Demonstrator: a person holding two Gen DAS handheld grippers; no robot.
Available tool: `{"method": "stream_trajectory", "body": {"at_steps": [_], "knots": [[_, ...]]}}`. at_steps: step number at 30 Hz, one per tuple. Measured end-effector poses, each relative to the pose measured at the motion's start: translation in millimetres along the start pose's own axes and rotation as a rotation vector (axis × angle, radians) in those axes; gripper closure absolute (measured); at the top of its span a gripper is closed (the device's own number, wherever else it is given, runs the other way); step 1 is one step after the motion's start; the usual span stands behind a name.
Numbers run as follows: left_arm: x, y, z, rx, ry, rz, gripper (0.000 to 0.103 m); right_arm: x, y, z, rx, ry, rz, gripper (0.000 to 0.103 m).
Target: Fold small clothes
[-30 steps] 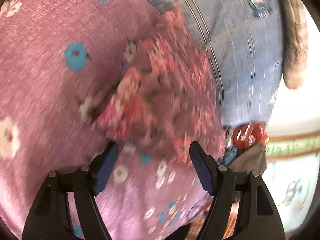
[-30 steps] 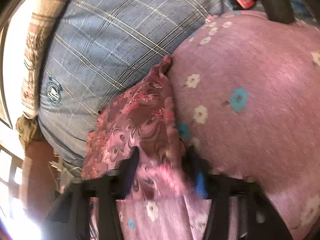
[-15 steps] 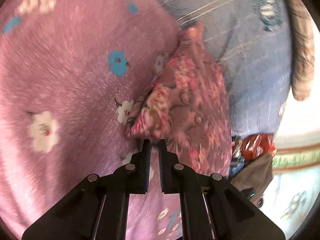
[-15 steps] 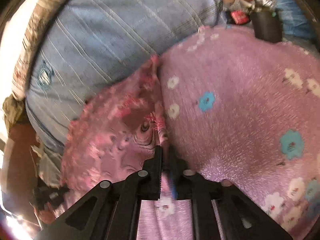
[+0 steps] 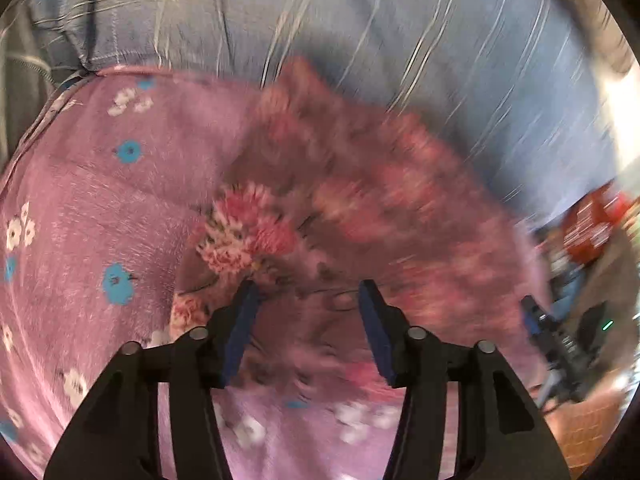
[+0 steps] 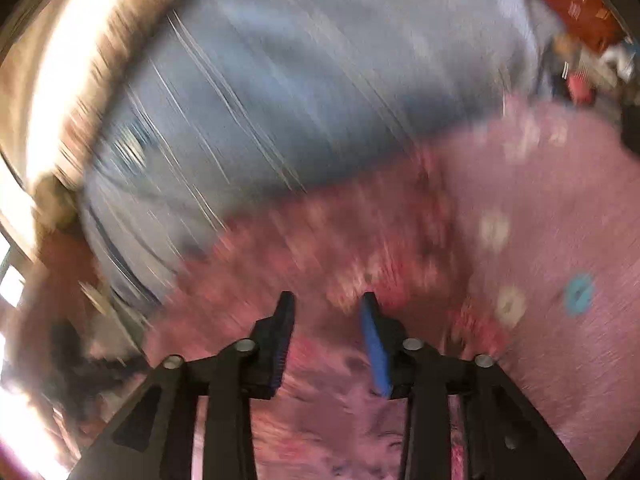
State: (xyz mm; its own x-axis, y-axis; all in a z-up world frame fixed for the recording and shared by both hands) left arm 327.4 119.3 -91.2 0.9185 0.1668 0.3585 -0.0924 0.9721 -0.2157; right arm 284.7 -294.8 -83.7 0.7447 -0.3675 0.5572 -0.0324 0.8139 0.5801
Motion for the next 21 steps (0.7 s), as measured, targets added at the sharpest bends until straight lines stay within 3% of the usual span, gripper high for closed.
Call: {"method": "stream_trajectory", "body": {"at_steps": [1, 2, 4, 7, 12, 14, 17, 18, 21], "knots": [[-5, 1, -16, 0.026, 0.031, -0.015, 0.052, -6, -5, -9, -0.016, 0.023, 0.009, 0.066], [-4, 1, -17, 0.034, -0.01, -0.018, 0.048, -4, -1, -6, -0.015, -0.026, 0.048, 0.066], [-4, -4, -13, 0.026, -0.034, -0.034, 0.04, -4, 3, -7, -0.045, 0.005, 0.088, 0.066], [-6, -5, -8, 0.02, -0.028, -0.045, 0.04, -1, 6, -5, -0.067, 0.029, 0.065, 0.066], [-22, 4, 5, -0.083, -0.016, -0.013, 0.04, -5, 34, 25, -0.043, -0.063, 0.085, 0.061], [-29, 9, 8, -0.12, -0.009, -0.003, 0.04, -21, 41, 19, -0.069, -0.011, 0.104, 0.057], [-38, 11, 14, -0.169, 0.016, 0.015, 0.038, -56, 29, -10, -0.154, 0.144, 0.054, 0.054], [-42, 13, 15, -0.199, 0.036, 0.034, 0.038, -56, 32, -7, -0.17, 0.093, 0.079, 0.052], [-50, 17, 17, -0.259, 0.074, 0.067, 0.038, -54, 32, -10, -0.209, 0.066, 0.038, 0.051]]}}
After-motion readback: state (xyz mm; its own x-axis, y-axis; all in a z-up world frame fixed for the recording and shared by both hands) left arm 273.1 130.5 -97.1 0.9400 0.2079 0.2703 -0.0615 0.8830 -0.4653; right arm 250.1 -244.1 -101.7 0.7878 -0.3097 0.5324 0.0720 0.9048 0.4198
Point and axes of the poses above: each gripper's, at about its wrist camera, not at the fingertips, and z roughly against the way its jaws point, y to its left, x to its top, the point moved 9 cm from there along -z, roughly the way its jaws point, and after that the axes turned 7 degrees about x, right-handed, at the moved point
